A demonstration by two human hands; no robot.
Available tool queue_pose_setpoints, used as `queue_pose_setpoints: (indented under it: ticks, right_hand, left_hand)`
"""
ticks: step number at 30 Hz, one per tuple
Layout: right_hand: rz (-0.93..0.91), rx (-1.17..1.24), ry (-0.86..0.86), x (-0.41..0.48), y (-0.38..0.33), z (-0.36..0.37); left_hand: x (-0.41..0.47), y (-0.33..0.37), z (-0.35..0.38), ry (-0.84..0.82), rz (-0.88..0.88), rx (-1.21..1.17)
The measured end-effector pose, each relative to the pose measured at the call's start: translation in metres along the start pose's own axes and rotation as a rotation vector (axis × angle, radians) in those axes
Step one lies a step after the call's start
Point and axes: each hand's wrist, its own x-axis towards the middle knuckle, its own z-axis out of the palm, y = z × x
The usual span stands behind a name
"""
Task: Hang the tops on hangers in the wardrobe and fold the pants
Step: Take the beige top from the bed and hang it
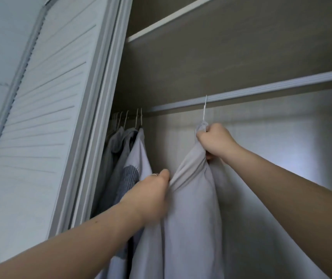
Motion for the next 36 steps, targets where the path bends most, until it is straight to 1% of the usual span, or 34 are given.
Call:
queue_pose_setpoints:
  ticks: [3, 6, 10, 15, 17, 22, 28, 36]
  right_hand:
    - [-0.128, -0.205, 0.001, -0.007, -0.014, 0.014]
    - [-0.208, -0.282, 0.02, -0.005, -0.023, 0.033]
    - [-0.21, -0.189, -0.05, 0.003, -0.027, 0.06]
    - [-0.169, 0.069, -0.124, 0.018, -0.016, 0.092]
    - [-0.176, 0.13, -0.149, 0.026, -0.011, 0.107]
    - [-0.173, 0.176, -0.197, 0.051, -0.011, 0.148]
    - [-0.167, 0.198, -0.268, 0.079, -0.016, 0.201]
    - [-0.177, 0.301, -0.321, 0.078, 0.006, 0.226]
  left_hand:
    - [-0.007, -0.02, -0.005, -0.002, -0.072, 0.032]
    - [-0.01, -0.035, -0.011, -0.006, -0.127, 0.076]
    - [-0.011, -0.048, -0.018, -0.031, -0.155, 0.121]
    - [-0.007, -0.06, -0.019, -0.041, -0.195, 0.182]
    - [-0.006, -0.064, -0.017, -0.047, -0.215, 0.208]
    - [-0.002, -0.068, -0.007, -0.065, -0.251, 0.271]
    - [0.005, -0.075, -0.002, -0.066, -0.287, 0.271]
    - [-0.003, -0.077, -0.002, -0.05, -0.242, 0.339]
